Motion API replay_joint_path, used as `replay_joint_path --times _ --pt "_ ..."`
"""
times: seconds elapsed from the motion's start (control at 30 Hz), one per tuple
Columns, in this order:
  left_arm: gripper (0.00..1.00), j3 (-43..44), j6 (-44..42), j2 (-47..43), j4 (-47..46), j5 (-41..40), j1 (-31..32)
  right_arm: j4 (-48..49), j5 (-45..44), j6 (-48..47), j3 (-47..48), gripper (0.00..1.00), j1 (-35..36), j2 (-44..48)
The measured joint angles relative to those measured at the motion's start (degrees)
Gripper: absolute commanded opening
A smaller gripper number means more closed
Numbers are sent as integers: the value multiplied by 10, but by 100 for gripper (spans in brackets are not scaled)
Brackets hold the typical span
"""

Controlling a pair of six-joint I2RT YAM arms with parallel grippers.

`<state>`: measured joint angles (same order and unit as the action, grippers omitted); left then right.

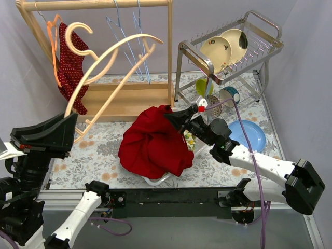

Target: Remove the skirt from the hanger

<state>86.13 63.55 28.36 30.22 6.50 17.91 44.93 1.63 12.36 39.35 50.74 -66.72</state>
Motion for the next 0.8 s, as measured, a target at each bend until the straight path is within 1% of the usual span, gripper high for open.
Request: replay_joint_path --times 0.13,0.3,0.43,0.6,0.8 --pt "0 13 -80 9 -24 -80 0 -5 -2 4 -40 1 0 38" --pt "0 14 -179 28 -71 -183 0 -19 -10 -1 -62 1 0 68" --pt "0 -20 -241 42 -108 -244 0 -37 -20 -9 -63 1 0 84" --pt "0 -111 -282 71 -144 -276 0 -59 -23 -15 -63 1 0 109" --pt "0 -158 -307 155 -179 -283 0 -87 -17 -18 -63 1 0 131"
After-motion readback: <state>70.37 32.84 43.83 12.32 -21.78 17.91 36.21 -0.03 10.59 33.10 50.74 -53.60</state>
